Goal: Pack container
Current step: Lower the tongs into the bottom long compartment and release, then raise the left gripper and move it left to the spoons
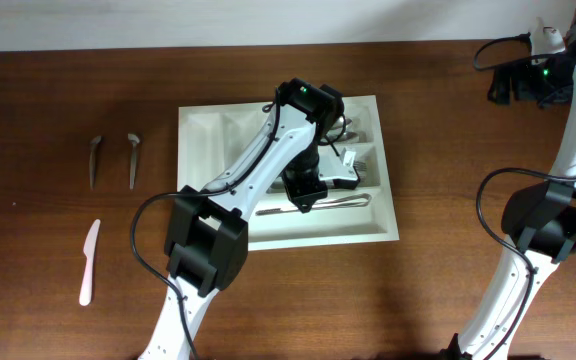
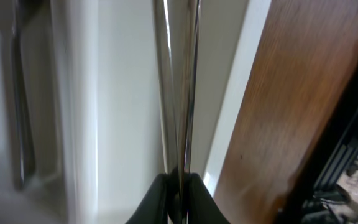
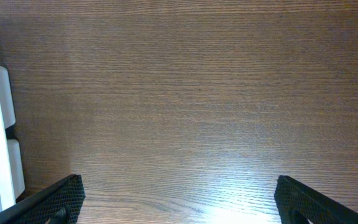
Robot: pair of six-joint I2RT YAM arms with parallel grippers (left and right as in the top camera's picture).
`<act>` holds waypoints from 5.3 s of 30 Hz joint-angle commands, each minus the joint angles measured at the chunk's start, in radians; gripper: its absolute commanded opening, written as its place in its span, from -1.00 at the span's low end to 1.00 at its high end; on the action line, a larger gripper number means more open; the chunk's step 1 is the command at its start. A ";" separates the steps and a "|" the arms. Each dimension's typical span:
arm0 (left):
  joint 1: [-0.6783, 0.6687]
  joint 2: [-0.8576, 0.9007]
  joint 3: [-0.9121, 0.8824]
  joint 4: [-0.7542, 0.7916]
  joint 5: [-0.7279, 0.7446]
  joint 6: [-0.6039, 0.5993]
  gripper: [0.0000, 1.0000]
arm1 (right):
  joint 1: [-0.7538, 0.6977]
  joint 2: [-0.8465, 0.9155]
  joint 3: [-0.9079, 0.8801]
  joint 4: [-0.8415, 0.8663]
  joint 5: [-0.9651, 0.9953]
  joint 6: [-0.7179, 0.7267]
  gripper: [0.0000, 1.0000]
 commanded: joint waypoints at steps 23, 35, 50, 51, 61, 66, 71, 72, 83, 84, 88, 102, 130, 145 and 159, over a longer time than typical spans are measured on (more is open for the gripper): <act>0.035 -0.024 -0.138 0.148 0.053 0.121 -0.97 | -0.005 -0.014 -0.005 0.003 0.002 0.002 0.97; 0.035 -0.024 -0.140 0.173 0.106 0.116 -0.96 | -0.005 -0.014 -0.005 0.003 0.002 0.002 0.97; 0.035 -0.024 -0.175 0.163 0.105 0.111 -0.86 | -0.005 -0.014 -0.005 0.003 0.002 0.002 0.97; 0.035 -0.024 -0.175 0.160 0.105 0.111 -0.86 | -0.005 -0.014 -0.005 0.003 0.002 0.002 0.97; 0.035 -0.024 -0.175 0.155 0.105 0.112 -0.44 | -0.005 -0.014 -0.005 0.003 0.002 0.002 0.97; 0.035 -0.024 -0.175 0.155 0.105 0.112 -0.26 | -0.005 -0.014 -0.005 0.003 0.002 0.002 0.97; 0.035 -0.024 -0.175 0.155 0.105 0.112 -0.21 | -0.005 -0.014 -0.005 0.003 0.002 0.002 0.97; 0.035 -0.024 -0.175 0.155 0.105 0.112 -0.21 | -0.005 -0.014 -0.005 0.003 0.002 0.002 0.97; 0.035 -0.026 -0.158 0.176 0.106 0.076 -0.19 | -0.005 -0.014 -0.005 0.003 0.002 0.002 0.97; 0.035 -0.026 -0.144 0.183 0.105 0.056 -0.19 | -0.005 -0.014 -0.005 0.003 0.002 0.002 0.97; 0.043 -0.027 -0.013 0.196 0.105 -0.033 -0.17 | -0.005 -0.014 -0.005 0.003 0.002 0.002 0.97; 0.220 -0.027 0.505 0.078 -0.282 -0.256 0.99 | -0.005 -0.014 -0.005 0.003 0.002 0.002 0.97; 0.702 0.178 0.500 0.092 -0.243 -0.736 0.98 | -0.005 -0.014 -0.005 0.003 0.002 0.002 0.97; 0.744 0.292 0.500 0.067 -0.316 -0.798 0.99 | -0.005 -0.014 -0.005 0.003 0.002 0.002 0.97; 0.769 0.322 0.500 0.045 -0.311 -0.802 0.99 | -0.005 -0.014 -0.005 0.003 0.002 0.002 0.97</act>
